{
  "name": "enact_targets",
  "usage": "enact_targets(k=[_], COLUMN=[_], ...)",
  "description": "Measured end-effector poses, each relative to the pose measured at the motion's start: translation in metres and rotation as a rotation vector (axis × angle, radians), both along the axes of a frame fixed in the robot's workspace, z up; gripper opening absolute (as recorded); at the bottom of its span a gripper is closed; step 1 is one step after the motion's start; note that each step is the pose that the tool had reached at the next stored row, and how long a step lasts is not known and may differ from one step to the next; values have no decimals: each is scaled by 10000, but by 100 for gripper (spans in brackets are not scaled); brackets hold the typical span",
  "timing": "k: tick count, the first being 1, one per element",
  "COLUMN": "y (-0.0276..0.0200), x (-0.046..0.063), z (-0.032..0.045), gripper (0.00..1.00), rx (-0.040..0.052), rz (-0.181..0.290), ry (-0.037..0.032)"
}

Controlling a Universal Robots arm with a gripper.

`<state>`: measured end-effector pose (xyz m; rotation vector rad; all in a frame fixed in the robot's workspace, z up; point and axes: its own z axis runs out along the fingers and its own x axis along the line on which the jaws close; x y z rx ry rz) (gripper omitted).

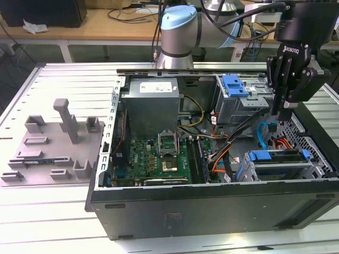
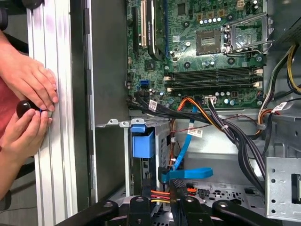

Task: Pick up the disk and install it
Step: 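Insert the second disk wire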

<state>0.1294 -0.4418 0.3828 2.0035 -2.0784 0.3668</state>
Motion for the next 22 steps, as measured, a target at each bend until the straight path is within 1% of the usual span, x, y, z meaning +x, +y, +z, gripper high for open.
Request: enact_targets(k=[7, 17, 20, 22], y=[0, 4, 4, 4], x=[0, -10, -25, -37], z=[-2, -39, -50, -68], gripper=[30, 30, 30, 30], rx=[-3, -4, -4, -4], rz=[0, -2, -12, -60], ry=[0, 0, -13, -45])
